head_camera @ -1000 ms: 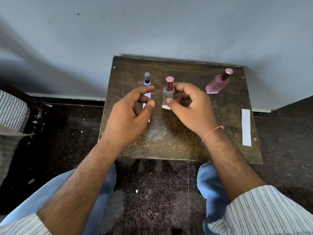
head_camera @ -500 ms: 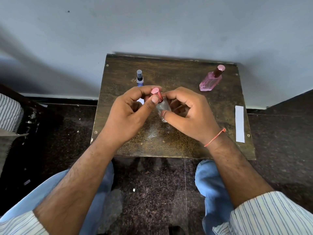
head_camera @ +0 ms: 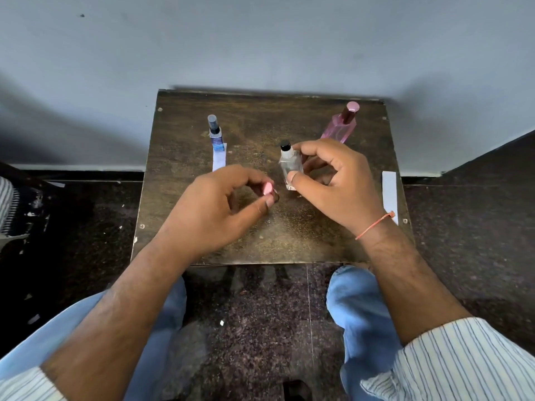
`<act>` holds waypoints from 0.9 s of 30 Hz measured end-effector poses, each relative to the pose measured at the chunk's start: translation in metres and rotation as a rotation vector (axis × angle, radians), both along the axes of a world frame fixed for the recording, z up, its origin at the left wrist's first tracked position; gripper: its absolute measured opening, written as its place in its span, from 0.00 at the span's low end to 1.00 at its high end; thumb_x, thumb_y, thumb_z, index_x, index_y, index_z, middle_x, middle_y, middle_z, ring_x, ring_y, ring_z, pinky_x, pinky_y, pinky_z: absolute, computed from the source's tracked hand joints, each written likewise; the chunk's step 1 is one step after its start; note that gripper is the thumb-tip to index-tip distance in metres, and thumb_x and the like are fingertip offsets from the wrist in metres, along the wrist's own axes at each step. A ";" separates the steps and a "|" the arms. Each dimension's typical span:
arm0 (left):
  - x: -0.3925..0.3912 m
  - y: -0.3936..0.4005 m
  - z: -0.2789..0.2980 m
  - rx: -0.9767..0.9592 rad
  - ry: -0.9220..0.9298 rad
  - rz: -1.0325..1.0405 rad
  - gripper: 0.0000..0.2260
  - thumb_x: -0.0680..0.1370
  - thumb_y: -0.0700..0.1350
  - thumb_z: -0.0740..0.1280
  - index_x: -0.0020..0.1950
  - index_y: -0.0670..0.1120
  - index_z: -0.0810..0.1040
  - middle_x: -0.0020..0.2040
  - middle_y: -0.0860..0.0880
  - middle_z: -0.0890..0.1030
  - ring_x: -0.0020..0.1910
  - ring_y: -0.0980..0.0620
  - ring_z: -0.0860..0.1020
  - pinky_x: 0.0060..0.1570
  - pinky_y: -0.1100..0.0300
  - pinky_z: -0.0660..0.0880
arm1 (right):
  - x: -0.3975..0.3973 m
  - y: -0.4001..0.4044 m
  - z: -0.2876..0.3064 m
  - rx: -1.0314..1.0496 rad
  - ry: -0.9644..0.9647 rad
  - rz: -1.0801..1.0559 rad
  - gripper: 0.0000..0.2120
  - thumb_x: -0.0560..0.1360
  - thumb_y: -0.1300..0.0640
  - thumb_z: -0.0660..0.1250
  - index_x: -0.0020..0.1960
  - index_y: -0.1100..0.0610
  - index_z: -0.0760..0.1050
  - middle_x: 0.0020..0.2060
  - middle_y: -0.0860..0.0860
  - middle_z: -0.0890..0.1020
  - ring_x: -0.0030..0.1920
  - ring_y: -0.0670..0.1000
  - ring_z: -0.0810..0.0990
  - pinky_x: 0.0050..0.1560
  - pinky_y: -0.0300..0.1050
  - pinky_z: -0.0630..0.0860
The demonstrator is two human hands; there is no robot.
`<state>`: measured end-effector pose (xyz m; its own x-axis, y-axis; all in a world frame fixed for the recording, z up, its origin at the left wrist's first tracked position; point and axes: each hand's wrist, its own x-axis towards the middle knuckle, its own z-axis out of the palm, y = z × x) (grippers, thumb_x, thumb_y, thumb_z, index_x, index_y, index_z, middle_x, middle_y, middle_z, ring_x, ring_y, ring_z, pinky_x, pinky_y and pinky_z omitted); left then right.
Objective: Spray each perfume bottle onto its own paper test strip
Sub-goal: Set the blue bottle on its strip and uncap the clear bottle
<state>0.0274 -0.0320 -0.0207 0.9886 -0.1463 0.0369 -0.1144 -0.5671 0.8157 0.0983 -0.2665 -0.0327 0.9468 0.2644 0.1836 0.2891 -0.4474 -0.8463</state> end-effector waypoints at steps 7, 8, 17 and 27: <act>-0.002 0.002 -0.007 0.282 0.069 -0.184 0.14 0.77 0.57 0.75 0.63 0.64 0.84 0.41 0.65 0.83 0.42 0.69 0.79 0.39 0.64 0.75 | -0.002 -0.005 0.003 0.004 0.084 0.021 0.17 0.73 0.57 0.81 0.59 0.44 0.85 0.49 0.41 0.87 0.48 0.48 0.88 0.40 0.42 0.83; -0.001 0.003 -0.007 0.289 0.073 -0.187 0.14 0.77 0.57 0.75 0.63 0.64 0.84 0.41 0.65 0.83 0.42 0.68 0.79 0.38 0.64 0.75 | -0.003 -0.005 0.003 0.004 0.096 0.027 0.17 0.73 0.57 0.81 0.59 0.44 0.85 0.48 0.41 0.87 0.48 0.47 0.89 0.40 0.42 0.83; -0.001 0.004 -0.008 0.305 0.100 -0.187 0.15 0.76 0.60 0.77 0.62 0.64 0.85 0.40 0.64 0.84 0.41 0.67 0.80 0.37 0.64 0.76 | -0.008 -0.010 0.003 0.002 0.172 0.060 0.18 0.74 0.62 0.80 0.57 0.43 0.85 0.51 0.42 0.89 0.52 0.42 0.89 0.50 0.47 0.88; 0.000 0.001 -0.003 0.279 0.145 -0.170 0.20 0.73 0.60 0.80 0.65 0.64 0.83 0.41 0.64 0.84 0.35 0.65 0.79 0.35 0.63 0.74 | -0.009 -0.020 0.001 0.000 0.235 0.088 0.23 0.75 0.62 0.81 0.66 0.45 0.84 0.57 0.42 0.89 0.57 0.41 0.88 0.53 0.40 0.85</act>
<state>0.0273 -0.0308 -0.0235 0.9412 -0.2939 -0.1665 -0.1206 -0.7528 0.6471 0.0897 -0.2868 -0.0314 0.9367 0.3479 -0.0393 0.1220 -0.4296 -0.8948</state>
